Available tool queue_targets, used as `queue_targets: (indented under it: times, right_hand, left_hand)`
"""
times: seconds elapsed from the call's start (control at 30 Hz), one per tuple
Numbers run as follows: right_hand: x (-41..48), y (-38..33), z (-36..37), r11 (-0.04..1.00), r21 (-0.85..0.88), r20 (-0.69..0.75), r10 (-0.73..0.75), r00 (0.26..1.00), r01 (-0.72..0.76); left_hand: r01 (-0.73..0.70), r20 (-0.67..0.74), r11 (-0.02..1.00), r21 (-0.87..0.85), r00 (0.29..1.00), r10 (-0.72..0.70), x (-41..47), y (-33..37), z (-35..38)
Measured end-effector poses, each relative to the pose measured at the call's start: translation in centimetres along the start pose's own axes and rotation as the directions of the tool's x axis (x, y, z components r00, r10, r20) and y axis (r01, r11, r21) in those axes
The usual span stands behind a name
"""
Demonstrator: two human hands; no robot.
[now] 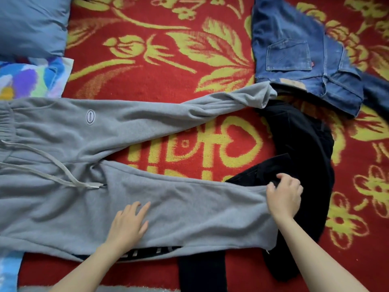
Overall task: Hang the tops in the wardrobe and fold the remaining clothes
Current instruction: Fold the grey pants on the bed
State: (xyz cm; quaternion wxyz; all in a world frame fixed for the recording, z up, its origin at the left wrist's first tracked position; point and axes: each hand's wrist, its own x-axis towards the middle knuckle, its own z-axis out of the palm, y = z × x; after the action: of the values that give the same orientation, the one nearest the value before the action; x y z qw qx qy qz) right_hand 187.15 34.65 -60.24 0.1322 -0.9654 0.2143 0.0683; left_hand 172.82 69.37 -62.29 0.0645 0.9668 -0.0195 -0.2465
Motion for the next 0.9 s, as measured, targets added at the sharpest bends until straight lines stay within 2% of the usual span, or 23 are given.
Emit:
queue_targets:
  times: [0.07, 0.13, 0.2, 0.27, 0.4, 0.5, 0.6, 0.67, 0.73, 0.8, 0.9]
  right_hand:
    - [2.2, -2.5, -0.3, 0.983, -0.062, 0.019, -0.175, 0.984, 0.175]
    - [4.8, -5.1, -0.7, 0.956, -0.134, 0.064, -0.254, 0.965, 0.261]
    - [7.3, -7.2, -1.0, 0.929, -0.196, 0.104, -0.297, 0.949, 0.313]
    - [9.5, -8.8, -1.1, 0.897, -0.258, 0.129, -0.336, 0.933, 0.359]
    - [14.5, -10.9, -1.7, 0.829, -0.385, 0.163, -0.371, 0.914, 0.405]
    - [18.0, -11.5, -2.4, 0.779, -0.445, 0.225, -0.382, 0.897, 0.443]
    - [20.0, -11.6, -2.2, 0.726, -0.493, 0.325, -0.358, 0.875, 0.480]
    - [19.9, -11.4, -1.8, 0.670, -0.530, 0.305, -0.422, 0.854, 0.520]
    - [19.5, -11.1, -1.2, 0.579, -0.569, 0.249, -0.555, 0.794, 0.584]
    - [19.3, -11.1, -0.9, 0.558, -0.501, 0.189, -0.675, 0.713, 0.662]
    - [19.5, -11.7, 0.0, 0.570, -0.486, 0.253, -0.634, 0.731, 0.663]
  left_hand:
    - [0.071, -0.037, 0.997, 0.002, 0.997, -0.071, 2.3, 0.3, -1.8]
    - [0.111, -0.078, 0.993, -0.049, 0.990, -0.115, 5.1, 0.0, -3.5]
    - [0.175, -0.091, 0.979, -0.109, 0.978, -0.185, 7.6, -0.8, -5.0]
    - [0.248, -0.087, 0.964, -0.096, 0.963, -0.256, 9.8, -1.8, -6.0]
    - [0.275, -0.197, 0.957, -0.088, 0.937, -0.288, 14.4, -4.7, -8.4]
    - [0.308, -0.173, 0.951, -0.018, 0.936, -0.307, 17.6, -6.9, -9.6]
    - [0.311, -0.170, 0.949, -0.049, 0.934, -0.315, 20.3, -7.8, -10.3]
    - [0.287, -0.145, 0.958, -0.012, 0.947, -0.285, 21.7, -7.9, -10.6]
    - [0.254, -0.101, 0.965, 0.058, 0.964, -0.247, 23.1, -8.1, -10.9]
    - [0.228, -0.058, 0.969, 0.092, 0.973, -0.223, 24.5, -8.4, -11.2]
    - [0.220, 0.080, 0.972, 0.081, 0.971, -0.226, 26.7, -9.1, -11.7]
